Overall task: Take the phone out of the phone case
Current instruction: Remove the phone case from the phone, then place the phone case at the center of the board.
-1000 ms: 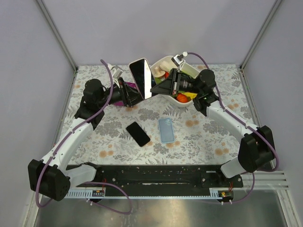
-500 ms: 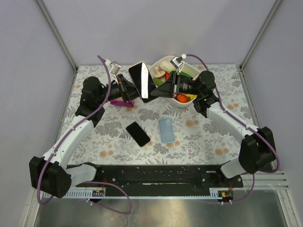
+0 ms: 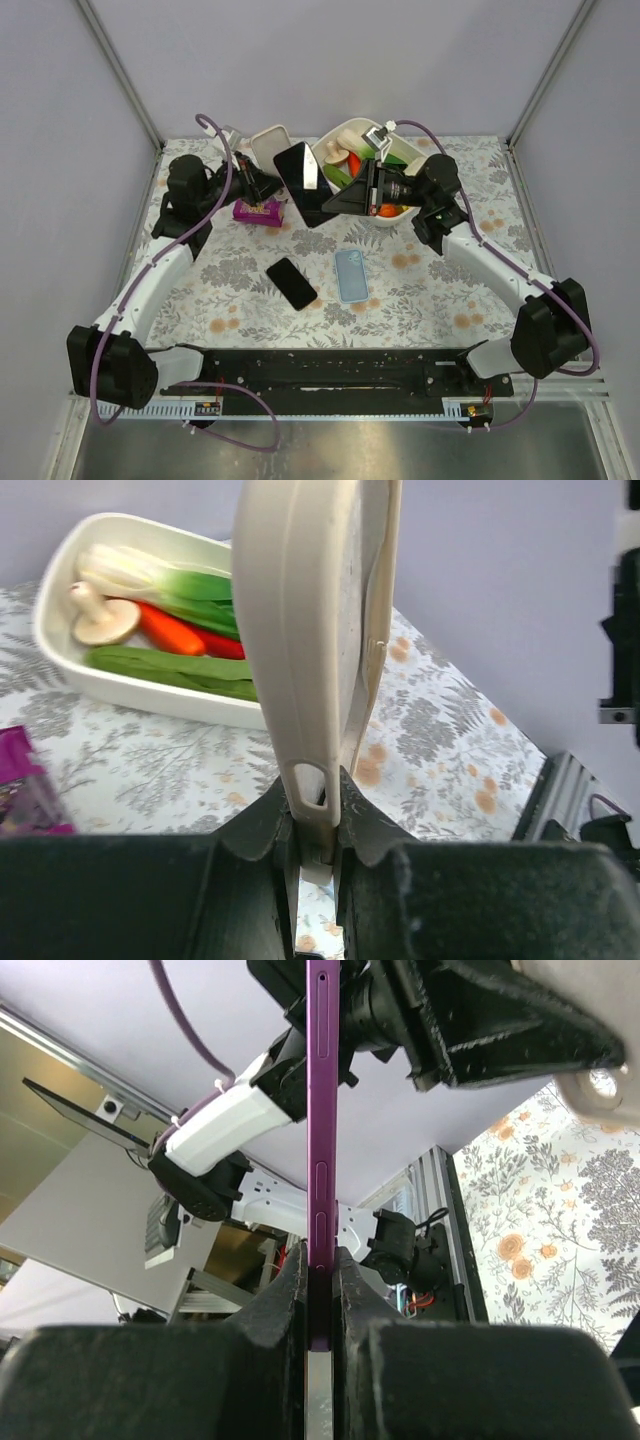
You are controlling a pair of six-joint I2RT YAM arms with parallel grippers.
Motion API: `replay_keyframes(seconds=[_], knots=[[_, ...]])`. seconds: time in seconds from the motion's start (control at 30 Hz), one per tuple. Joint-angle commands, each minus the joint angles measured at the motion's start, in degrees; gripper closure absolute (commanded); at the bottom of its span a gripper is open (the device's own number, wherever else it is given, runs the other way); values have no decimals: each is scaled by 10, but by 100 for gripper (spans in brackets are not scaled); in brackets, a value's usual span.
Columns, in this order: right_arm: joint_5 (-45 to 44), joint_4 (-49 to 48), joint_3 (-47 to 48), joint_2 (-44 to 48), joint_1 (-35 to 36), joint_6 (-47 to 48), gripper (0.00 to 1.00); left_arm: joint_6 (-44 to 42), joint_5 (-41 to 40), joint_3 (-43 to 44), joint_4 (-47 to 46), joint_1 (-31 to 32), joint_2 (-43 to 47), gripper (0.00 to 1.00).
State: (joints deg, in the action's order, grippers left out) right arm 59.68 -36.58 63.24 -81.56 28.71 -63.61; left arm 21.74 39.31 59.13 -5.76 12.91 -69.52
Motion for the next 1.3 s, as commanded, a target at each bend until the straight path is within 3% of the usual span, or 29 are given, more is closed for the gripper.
replay_keyframes(seconds=[0.0,0.1,0.23,0.33,0.47,0.53,0.6,0.73,0.83,0.93,1.03,1.27], knots=[[21,14,-2,34,-1,59,100,-42,19,29,30,-45,8,100],[30,92,-15,52,-18,131,100,-100,93,16,135,-85,26,100],[40,237,-35,71,-51,283,100,-313,165,1,389,-129,42,100],[30,326,-67,88,-66,383,100,-423,193,-29,522,-177,49,100],[30,359,-111,93,-86,427,100,-634,207,-1,725,-213,-19,99],[14,424,-117,96,-96,482,100,-698,244,35,810,-247,-68,99],[0,456,-131,98,-114,520,100,-730,256,56,854,-264,-105,99],[19,481,-167,81,-152,535,100,-775,179,93,889,-269,-152,100],[3,562,-158,68,-168,631,100,-820,137,105,919,-271,-175,100],[22,570,-160,55,-189,634,100,-824,147,102,918,-271,-187,100],[37,573,-156,56,-200,648,100,-775,169,105,880,-243,-190,100],[68,576,-129,89,-240,613,100,-428,208,76,580,-83,-204,100]])
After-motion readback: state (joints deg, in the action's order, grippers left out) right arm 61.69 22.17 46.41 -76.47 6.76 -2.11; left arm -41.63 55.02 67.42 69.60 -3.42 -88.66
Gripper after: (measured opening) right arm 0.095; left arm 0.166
